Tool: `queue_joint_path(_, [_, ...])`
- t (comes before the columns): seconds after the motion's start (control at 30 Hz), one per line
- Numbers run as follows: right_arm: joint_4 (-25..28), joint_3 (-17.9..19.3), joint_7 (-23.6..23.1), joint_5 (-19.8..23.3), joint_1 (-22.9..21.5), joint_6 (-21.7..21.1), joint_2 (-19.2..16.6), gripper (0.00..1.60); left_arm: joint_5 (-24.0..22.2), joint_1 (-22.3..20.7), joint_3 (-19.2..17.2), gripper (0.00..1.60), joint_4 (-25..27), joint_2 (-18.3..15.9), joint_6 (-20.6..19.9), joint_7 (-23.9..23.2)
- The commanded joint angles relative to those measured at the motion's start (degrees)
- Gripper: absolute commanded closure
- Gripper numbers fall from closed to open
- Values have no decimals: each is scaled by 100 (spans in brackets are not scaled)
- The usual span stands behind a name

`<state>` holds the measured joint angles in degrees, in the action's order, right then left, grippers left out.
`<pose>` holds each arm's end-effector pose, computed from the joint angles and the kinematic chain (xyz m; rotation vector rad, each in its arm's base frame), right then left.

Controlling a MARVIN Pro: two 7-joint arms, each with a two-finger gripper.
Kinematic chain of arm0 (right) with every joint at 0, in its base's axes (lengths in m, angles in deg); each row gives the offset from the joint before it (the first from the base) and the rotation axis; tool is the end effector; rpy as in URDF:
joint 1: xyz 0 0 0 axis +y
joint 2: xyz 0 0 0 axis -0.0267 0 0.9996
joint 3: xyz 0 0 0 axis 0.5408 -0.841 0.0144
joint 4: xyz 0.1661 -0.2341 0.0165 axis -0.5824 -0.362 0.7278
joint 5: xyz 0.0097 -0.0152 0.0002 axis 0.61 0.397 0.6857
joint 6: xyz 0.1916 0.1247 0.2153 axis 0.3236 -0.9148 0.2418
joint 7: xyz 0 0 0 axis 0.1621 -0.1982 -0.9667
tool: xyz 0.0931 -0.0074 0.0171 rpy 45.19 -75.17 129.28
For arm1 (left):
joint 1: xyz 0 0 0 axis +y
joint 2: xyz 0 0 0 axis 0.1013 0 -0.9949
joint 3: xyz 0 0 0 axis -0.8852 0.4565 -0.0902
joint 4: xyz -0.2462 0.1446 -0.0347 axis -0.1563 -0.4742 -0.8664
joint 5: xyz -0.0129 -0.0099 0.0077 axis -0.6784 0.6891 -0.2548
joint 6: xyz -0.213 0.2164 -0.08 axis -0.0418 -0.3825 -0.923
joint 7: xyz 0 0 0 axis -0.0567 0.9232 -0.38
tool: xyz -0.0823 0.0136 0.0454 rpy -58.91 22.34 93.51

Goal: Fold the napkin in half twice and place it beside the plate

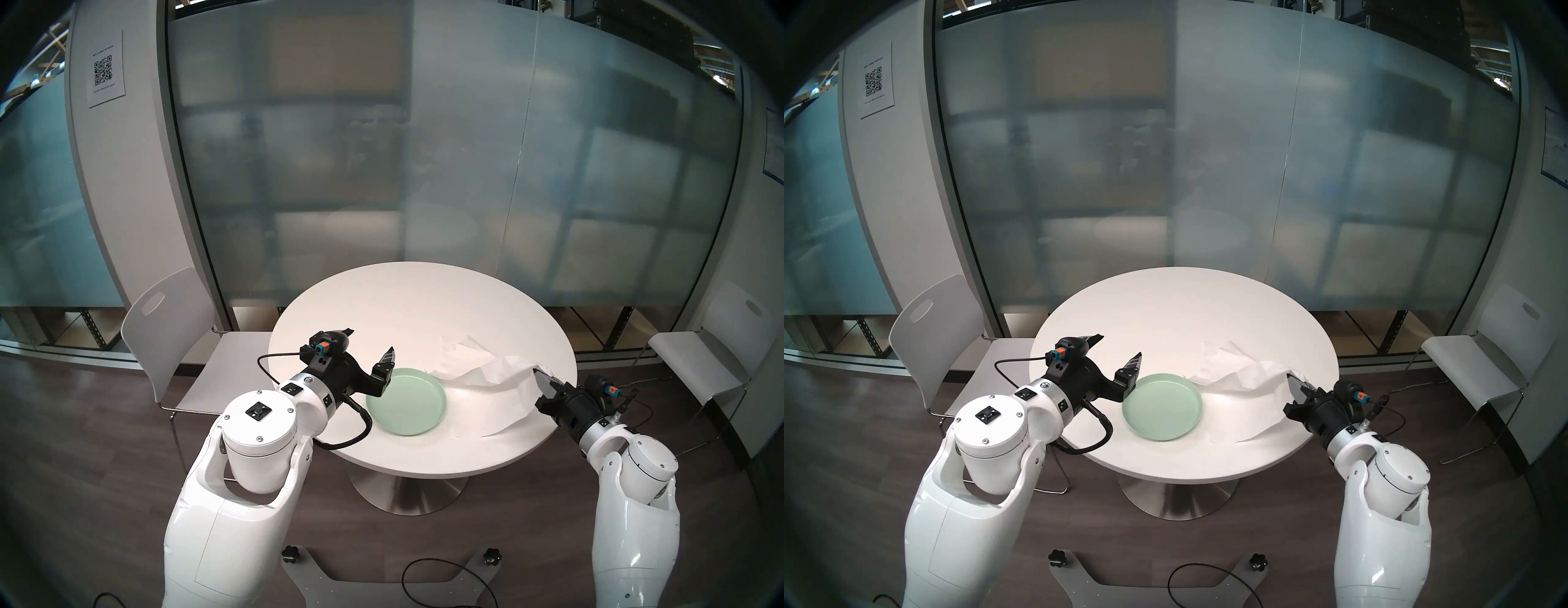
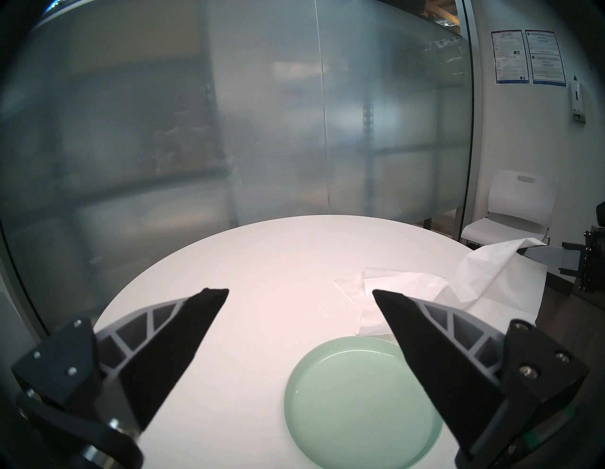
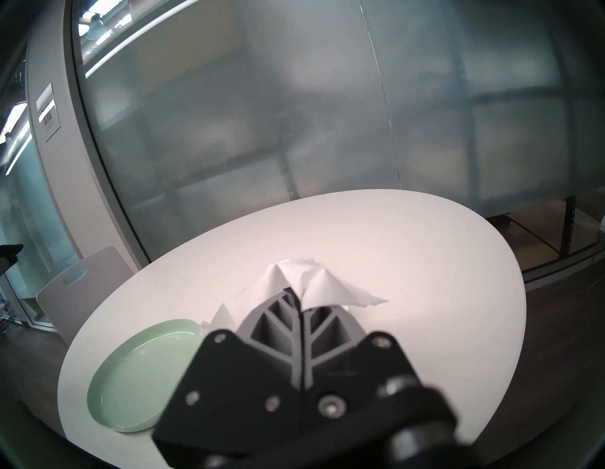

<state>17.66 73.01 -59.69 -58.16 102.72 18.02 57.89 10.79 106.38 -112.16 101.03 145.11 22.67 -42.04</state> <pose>0.3378 -0.1128 -0.2768 -2.1336 0.0526 -1.8233 0.3447 -0.0711 -0.2120 2.1752 -0.5735 1.8678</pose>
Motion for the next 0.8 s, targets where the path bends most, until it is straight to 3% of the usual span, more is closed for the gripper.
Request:
queue_joint_path(0.0, [215,23,-10,353,-605,-181,88,160,9,-26,8,0,99,-8,15,-6])
queue_joint_path(0.2, [326,-174,62,546,-907,-327,25,160,5,-29,8,0,94,-8,16,-4])
queue_joint_path(0.5, [279,-815,10,617,-1494,-664,124,160,0,-29,10,0,95,-12,16,-1])
queue_joint_path(0.77, [493,-1167,-39,898,-1533,-990,242,160,-1,-27,11,0,101,-17,14,2])
